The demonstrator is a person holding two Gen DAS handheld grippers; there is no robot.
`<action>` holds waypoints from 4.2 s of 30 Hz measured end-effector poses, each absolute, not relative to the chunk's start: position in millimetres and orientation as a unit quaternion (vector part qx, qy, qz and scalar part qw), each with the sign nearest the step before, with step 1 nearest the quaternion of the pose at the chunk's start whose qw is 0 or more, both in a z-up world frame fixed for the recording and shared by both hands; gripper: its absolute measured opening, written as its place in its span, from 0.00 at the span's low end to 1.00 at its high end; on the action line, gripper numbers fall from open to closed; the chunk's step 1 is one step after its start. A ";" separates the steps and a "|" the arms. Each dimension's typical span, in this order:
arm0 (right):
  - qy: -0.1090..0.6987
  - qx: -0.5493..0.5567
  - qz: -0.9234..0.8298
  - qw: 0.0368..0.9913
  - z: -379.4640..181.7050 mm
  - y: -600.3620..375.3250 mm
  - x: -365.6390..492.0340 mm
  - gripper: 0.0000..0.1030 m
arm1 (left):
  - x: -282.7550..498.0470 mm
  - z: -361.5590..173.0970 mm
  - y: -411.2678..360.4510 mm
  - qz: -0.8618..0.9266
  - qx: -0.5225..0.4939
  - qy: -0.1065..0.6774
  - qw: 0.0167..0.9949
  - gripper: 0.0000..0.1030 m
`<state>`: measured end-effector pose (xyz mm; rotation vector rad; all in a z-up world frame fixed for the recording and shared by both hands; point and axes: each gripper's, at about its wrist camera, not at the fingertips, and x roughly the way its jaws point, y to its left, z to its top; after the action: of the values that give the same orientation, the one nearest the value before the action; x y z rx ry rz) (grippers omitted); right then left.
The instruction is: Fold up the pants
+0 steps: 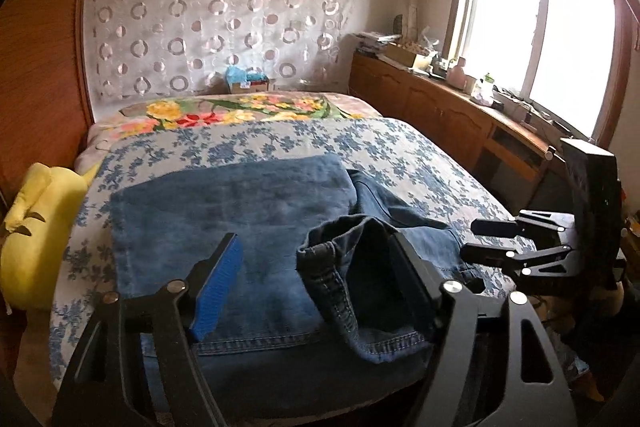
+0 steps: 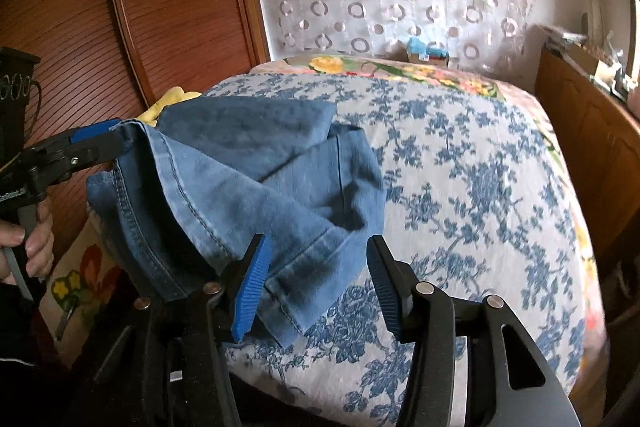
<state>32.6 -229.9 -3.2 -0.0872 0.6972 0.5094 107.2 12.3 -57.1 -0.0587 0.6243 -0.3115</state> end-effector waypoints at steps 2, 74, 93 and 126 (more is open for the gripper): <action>0.345 -0.030 0.248 0.905 -7.8 -234.1 31.4 0.52 | 111.9 -60.5 9.7 -0.161 -0.031 0.313 0.935 0.58; 0.284 -0.112 0.335 0.891 59.0 -117.2 127.9 0.36 | 38.5 -69.0 121.6 -0.033 -0.091 0.289 0.952 0.50; 0.312 -0.106 0.267 0.906 -22.0 -168.8 101.3 0.43 | 128.5 -64.2 58.3 -0.075 -0.041 0.316 0.945 0.50; 0.346 -0.063 0.277 0.894 -36.4 -179.1 112.0 0.44 | 139.6 -81.9 128.0 0.044 -0.024 0.342 0.938 0.02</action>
<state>112.0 -179.1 -36.4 -0.1307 0.7177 0.5749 139.6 128.0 -81.9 -0.0481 0.6994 0.0896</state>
